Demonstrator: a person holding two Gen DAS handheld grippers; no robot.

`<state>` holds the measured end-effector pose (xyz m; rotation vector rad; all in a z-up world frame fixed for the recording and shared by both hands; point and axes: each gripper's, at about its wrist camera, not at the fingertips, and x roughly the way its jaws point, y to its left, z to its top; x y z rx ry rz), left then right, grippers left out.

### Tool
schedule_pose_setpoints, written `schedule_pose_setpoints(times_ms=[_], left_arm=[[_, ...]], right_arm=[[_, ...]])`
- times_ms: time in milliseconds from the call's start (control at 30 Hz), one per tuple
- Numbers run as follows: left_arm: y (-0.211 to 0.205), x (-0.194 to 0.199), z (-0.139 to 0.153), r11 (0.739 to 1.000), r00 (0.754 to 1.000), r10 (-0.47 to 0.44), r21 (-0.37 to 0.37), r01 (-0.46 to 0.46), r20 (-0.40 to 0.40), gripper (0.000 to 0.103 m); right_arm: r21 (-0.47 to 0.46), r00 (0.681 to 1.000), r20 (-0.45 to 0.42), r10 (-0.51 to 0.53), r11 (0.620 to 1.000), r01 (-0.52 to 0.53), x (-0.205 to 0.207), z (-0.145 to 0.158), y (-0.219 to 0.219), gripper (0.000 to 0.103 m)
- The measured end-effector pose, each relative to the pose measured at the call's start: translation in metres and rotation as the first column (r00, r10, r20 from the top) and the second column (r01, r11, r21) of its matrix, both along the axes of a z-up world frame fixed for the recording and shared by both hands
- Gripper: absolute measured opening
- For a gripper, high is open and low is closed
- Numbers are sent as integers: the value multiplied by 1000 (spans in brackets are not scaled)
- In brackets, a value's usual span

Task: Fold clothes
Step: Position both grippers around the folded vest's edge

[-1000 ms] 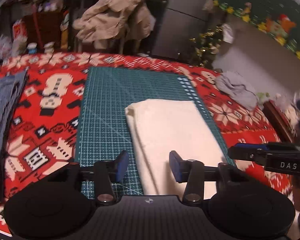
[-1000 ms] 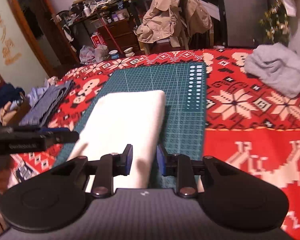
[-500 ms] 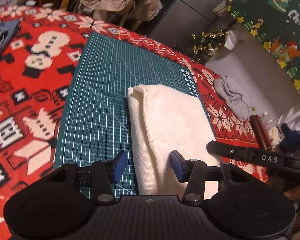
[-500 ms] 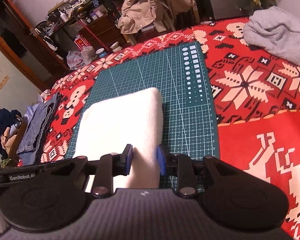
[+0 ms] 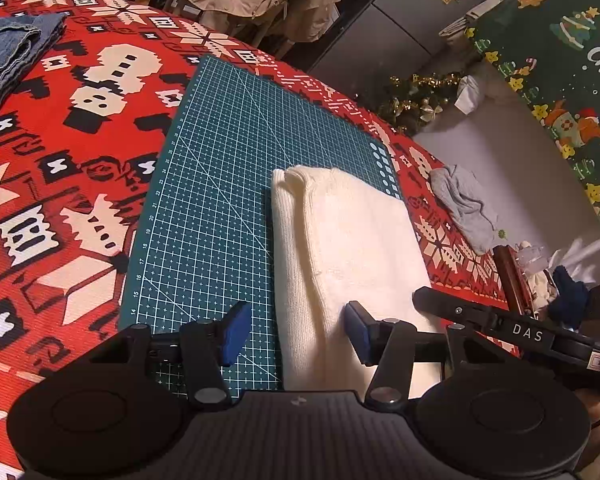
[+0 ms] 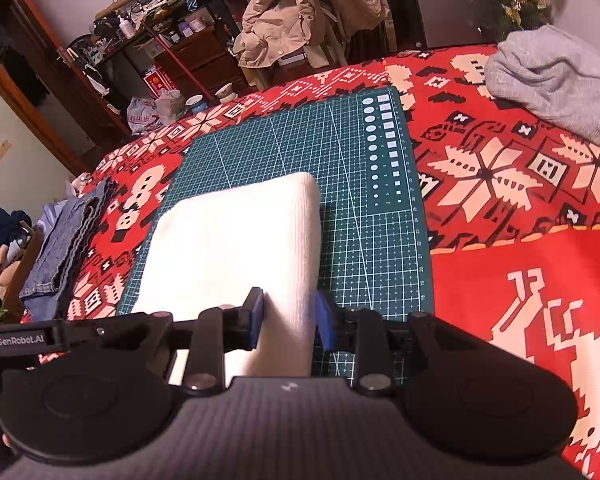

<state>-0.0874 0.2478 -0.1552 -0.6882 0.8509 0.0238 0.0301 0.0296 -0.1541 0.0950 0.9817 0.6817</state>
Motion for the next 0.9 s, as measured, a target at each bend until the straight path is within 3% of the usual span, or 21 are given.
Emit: schedule_pose_setpoints(times_ms=[400, 600, 733, 900], left_arm=[[-5, 4, -1, 999, 1000, -27, -31, 27, 6, 50], [-13, 1, 15, 993, 998, -53, 106, 48, 40, 50], [-24, -4, 30, 967, 991, -95, 244, 70, 91, 52], [-32, -4, 37, 917, 979, -175, 380, 122, 108, 52]], right_arm=[[-7, 1000, 29, 1, 1000, -1, -5, 8, -7, 35], [-40, 996, 90, 8, 999, -5, -13, 17, -11, 35], [-78, 987, 158, 38, 997, -26, -22, 26, -11, 50], [-115, 964, 251, 92, 991, -64, -38, 36, -6, 80]])
